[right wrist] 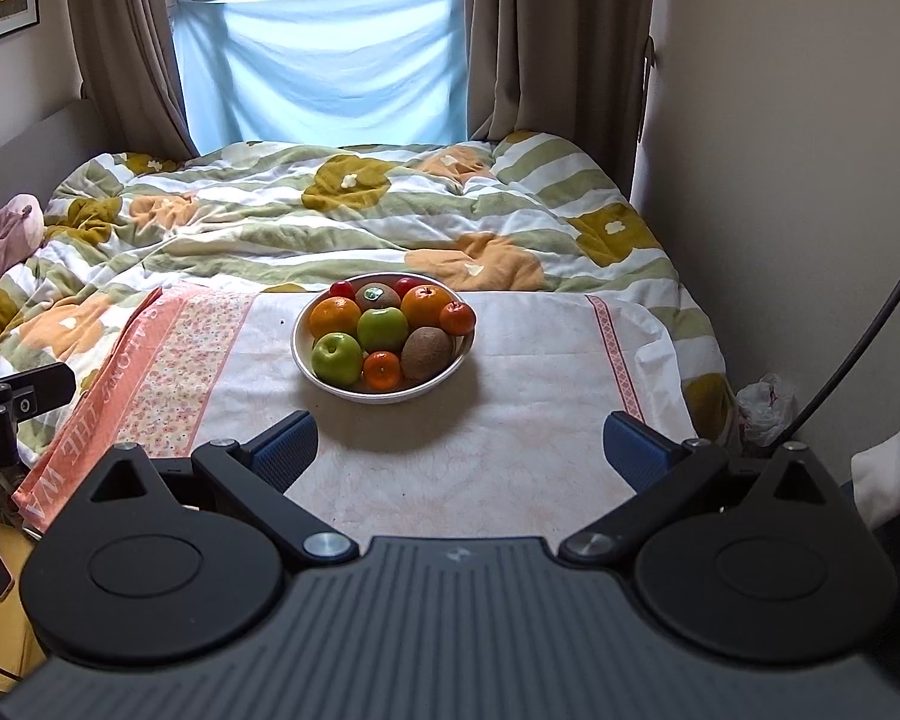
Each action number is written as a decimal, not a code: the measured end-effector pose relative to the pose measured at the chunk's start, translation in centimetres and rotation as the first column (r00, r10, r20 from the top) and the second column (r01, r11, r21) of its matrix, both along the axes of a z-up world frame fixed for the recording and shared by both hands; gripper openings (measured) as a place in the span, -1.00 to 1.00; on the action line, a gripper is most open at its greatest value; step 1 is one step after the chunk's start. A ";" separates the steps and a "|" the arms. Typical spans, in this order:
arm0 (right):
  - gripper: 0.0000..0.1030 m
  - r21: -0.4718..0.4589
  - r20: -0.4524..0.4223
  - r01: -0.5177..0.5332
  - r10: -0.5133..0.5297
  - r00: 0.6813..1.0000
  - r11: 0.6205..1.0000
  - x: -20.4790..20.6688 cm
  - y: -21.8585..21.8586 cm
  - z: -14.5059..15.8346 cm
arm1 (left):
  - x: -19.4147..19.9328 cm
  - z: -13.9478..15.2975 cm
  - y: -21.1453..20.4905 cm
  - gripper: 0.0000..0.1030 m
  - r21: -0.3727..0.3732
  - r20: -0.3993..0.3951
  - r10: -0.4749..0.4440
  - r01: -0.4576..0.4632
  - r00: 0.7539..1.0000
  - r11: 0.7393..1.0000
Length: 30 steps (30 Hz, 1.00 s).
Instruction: Organize fruits
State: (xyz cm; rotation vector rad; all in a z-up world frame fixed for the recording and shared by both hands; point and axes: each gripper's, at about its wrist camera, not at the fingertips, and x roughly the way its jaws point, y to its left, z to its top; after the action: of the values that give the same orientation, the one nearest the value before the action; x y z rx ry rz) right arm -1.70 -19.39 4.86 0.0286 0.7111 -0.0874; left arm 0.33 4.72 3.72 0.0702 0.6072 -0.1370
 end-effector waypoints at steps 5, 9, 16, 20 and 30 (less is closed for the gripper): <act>1.00 -0.001 -0.001 0.000 0.000 1.000 1.000 -0.1 0.0 0.1 | -0.1 0.2 0.0 1.00 -0.005 0.004 -0.001 0.001 1.000 1.000; 1.00 -0.006 -0.003 0.001 -0.001 1.000 1.000 -0.2 0.0 0.2 | -0.1 0.3 -0.1 1.00 -0.007 0.004 -0.001 0.001 1.000 1.000; 1.00 -0.006 -0.005 0.001 -0.001 1.000 1.000 0.0 0.0 0.3 | -0.2 0.4 -0.5 1.00 -0.008 0.007 -0.001 0.001 1.000 1.000; 1.00 -0.006 -0.005 0.001 -0.001 1.000 1.000 0.1 -0.1 0.2 | -0.1 0.3 -0.5 1.00 -0.007 0.001 -0.007 0.007 1.000 1.000; 1.00 -0.004 -0.006 0.000 0.000 1.000 1.000 0.3 -0.2 0.1 | 0.0 0.5 -0.7 1.00 -0.007 -0.002 -0.008 0.008 1.000 1.000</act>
State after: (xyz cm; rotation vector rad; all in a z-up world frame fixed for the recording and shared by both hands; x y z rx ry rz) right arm -1.45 -19.54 4.95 0.0244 0.7165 -0.0892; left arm 0.30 4.02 4.18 0.0660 0.6086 -0.1471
